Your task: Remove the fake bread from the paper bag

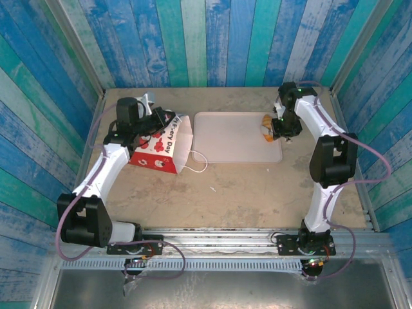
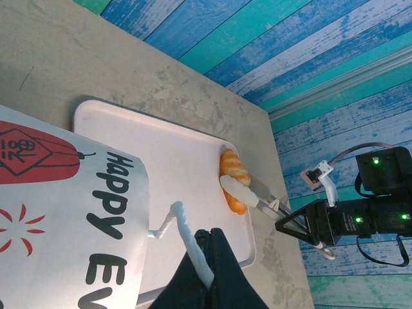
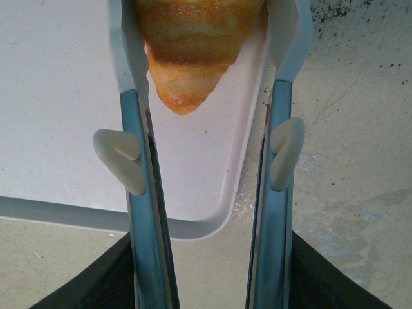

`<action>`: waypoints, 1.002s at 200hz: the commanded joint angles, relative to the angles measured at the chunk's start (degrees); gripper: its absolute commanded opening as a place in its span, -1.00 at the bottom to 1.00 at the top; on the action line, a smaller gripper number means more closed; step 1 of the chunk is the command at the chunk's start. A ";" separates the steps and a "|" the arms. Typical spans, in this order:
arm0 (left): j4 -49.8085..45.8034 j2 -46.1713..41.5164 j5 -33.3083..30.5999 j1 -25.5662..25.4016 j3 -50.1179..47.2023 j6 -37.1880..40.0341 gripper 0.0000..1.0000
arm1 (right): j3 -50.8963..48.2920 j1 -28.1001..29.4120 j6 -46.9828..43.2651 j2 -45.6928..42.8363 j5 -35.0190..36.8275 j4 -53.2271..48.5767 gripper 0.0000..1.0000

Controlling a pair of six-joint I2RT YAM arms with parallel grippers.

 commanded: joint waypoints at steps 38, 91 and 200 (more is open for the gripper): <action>0.59 1.08 0.62 0.12 1.26 0.53 -1.00 | -0.05 -0.35 0.28 -6.00 2.14 -1.52 0.11; -0.25 -0.15 -0.28 0.11 1.34 1.29 -1.00 | -3.16 -0.37 1.26 -10.99 -0.80 -0.40 0.04; -7.67 -6.59 -6.27 0.11 2.17 5.37 -1.00 | -15.17 2.64 3.40 -27.08 -28.37 9.28 -0.02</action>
